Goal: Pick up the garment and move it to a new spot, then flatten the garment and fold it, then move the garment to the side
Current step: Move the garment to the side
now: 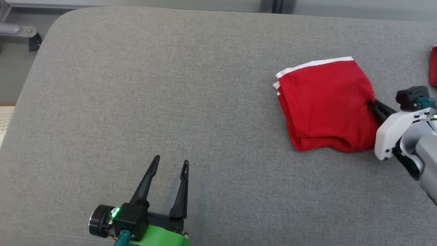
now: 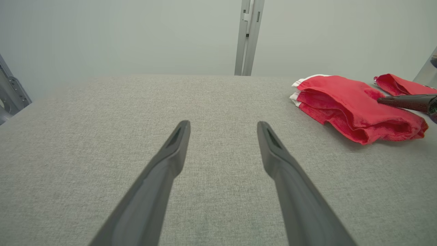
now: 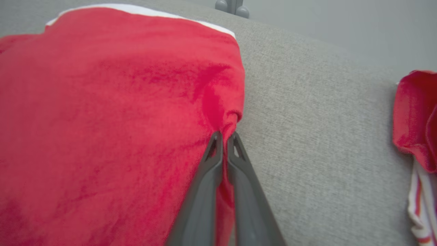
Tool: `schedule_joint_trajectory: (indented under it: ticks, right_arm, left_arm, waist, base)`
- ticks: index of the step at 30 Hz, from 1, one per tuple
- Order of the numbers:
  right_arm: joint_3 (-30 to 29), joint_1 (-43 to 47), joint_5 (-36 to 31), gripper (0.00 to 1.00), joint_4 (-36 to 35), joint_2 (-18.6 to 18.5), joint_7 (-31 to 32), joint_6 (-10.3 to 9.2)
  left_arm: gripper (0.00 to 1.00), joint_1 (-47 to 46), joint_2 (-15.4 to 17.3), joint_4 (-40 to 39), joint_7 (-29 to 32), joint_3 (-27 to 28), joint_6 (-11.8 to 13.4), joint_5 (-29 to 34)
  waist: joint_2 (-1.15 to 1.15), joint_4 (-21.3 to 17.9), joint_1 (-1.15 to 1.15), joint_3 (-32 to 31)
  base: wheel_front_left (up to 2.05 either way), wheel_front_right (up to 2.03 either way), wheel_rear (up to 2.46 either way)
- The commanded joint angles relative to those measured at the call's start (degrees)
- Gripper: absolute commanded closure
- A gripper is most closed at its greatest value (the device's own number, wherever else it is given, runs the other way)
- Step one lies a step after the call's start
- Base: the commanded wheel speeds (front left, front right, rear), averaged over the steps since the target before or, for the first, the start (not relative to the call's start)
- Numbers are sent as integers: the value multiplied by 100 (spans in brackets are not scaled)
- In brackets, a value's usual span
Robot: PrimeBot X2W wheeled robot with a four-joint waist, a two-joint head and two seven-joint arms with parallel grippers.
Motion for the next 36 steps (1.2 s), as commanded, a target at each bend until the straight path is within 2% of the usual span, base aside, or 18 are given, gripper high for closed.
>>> schedule_joint_trajectory:
  ticks: [1,8,15,25,32,33,34,36]
  right_arm:
    - [78,-168,-139,100,-2,-170,-156,-12]
    - [241,-677,-534,100,71,-742,-459,-12]
    - [37,-1220,-808,100,237,-1266,-598,-12]
    - [-466,-1818,-1312,100,508,-1858,-672,-12]
    - [-945,-1982,-1589,100,701,-2104,-692,-12]
    - [-1053,-2016,-1656,65,750,-2095,-696,-12]
    - [-1133,-2029,-1737,0,790,-2074,-697,-12]
    - [-1368,-2113,-1929,0,855,-2002,-689,-12]
  left_arm:
    - [0,-122,16,-35,-18,26,-17,-7]
    - [0,-289,16,-71,-17,77,-141,160]
    - [0,-485,18,-119,-17,192,-295,434]
    - [0,-773,133,-250,-17,229,-459,631]
    - [0,-865,155,-292,-17,242,-505,665]
    - [0,-881,155,-294,-17,239,-511,674]
    - [0,-895,156,-288,-17,225,-518,683]
    - [0,-928,155,-268,-17,195,-530,698]
  waist:
    - [0,-225,0,132]
    - [0,-715,0,384]
    - [0,-1013,0,782]
    - [0,-1072,0,1381]
    - [0,-1058,0,1547]
    - [0,-1060,0,1570]
    - [0,-1059,0,1584]
    - [0,-1051,0,1604]
  base:
    - [0,0,0]
    - [0,0,0]
    - [0,0,0]
    - [0,0,0]
    - [0,0,0]
    - [0,0,0]
    - [0,0,0]
    - [0,0,0]
